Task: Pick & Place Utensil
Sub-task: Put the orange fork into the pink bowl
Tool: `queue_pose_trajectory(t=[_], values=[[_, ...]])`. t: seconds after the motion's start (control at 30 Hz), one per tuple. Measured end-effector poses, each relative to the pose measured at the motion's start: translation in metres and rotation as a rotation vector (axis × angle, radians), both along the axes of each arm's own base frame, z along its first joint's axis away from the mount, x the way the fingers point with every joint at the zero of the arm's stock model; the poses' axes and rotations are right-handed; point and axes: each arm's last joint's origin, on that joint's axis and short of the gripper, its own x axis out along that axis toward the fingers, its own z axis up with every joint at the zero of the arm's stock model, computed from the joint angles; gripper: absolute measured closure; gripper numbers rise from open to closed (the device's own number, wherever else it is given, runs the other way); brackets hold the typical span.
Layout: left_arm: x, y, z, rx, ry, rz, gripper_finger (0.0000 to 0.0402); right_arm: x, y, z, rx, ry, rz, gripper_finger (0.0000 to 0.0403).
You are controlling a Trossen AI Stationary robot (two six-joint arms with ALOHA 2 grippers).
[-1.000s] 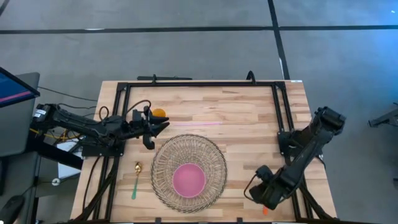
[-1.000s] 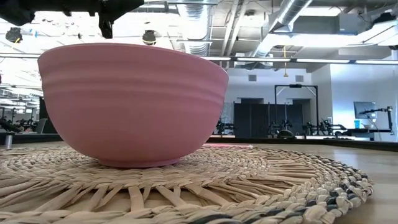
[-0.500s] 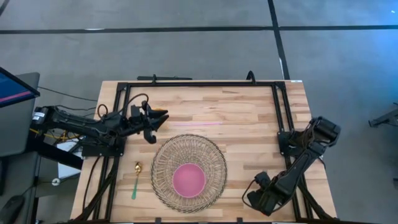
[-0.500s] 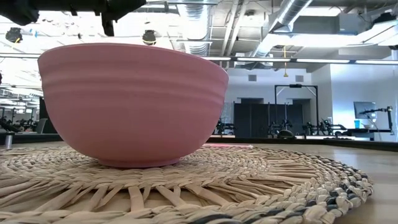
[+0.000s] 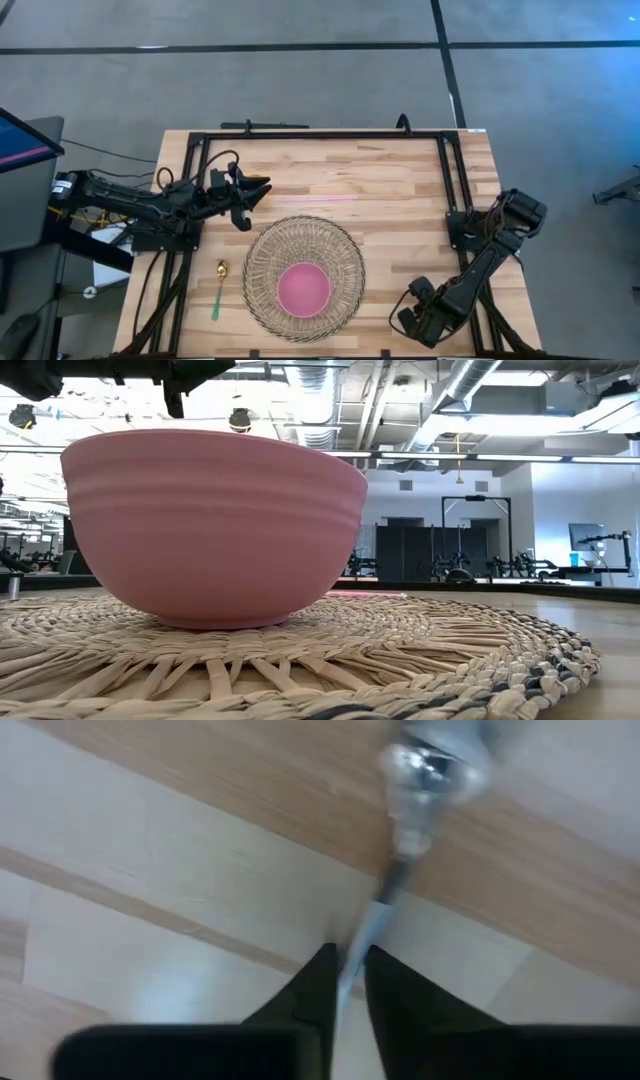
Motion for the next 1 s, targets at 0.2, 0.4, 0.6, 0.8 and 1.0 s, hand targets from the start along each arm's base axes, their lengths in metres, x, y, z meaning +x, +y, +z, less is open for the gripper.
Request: queue_pose_trajectory(t=[0.2, 0.4, 0.6, 0.8, 1.0], values=[[0.000, 0.000, 0.000, 0.000, 0.000, 0.000, 0.0294, 0.000, -0.001, 0.000, 0.000, -0.005, 0.050, 0.0387], [0.000, 0.000, 0.000, 0.000, 0.000, 0.000, 0.0294, -0.001, -0.006, 0.016, 0.026, -0.040, 0.095, 0.0395], [0.000, 0.000, 0.000, 0.000, 0.000, 0.000, 0.0294, 0.000, -0.019, 0.037, 0.048, -0.068, 0.135, 0.0392], [0.000, 0.000, 0.000, 0.000, 0.000, 0.000, 0.0294, 0.011, -0.038, 0.056, 0.068, -0.147, 0.233, 0.0400], [0.002, 0.000, -0.001, 0.001, 0.008, 0.000, 0.0294, 0.028, -0.063, 0.073, 0.040, -0.261, 0.346, 0.0396]])
